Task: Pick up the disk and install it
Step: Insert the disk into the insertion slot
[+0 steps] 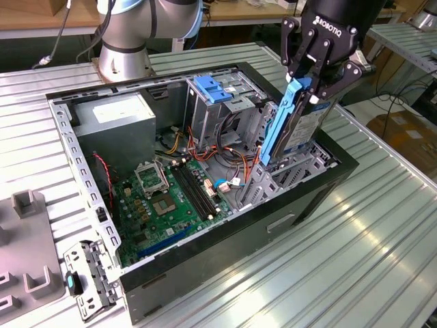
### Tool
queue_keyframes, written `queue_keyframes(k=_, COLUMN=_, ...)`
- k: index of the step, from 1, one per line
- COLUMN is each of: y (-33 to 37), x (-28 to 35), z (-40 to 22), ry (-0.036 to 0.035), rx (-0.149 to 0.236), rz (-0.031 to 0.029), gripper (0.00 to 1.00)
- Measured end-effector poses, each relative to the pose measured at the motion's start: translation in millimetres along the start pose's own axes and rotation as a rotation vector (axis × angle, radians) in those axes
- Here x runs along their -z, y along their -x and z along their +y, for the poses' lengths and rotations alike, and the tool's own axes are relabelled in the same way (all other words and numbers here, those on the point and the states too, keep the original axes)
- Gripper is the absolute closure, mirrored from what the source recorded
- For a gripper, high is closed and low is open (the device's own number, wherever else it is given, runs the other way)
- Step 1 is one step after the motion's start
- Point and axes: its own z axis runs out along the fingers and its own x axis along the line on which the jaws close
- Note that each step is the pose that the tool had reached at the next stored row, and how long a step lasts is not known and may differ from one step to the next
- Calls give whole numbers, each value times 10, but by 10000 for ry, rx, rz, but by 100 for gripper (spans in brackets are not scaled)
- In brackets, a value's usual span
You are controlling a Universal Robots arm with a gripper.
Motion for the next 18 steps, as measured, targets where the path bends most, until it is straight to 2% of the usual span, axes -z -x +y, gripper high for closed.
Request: queue_keyframes(k=18, y=-9, x=-133, z=-8, ry=25, rx=2, rz=4, gripper=63)
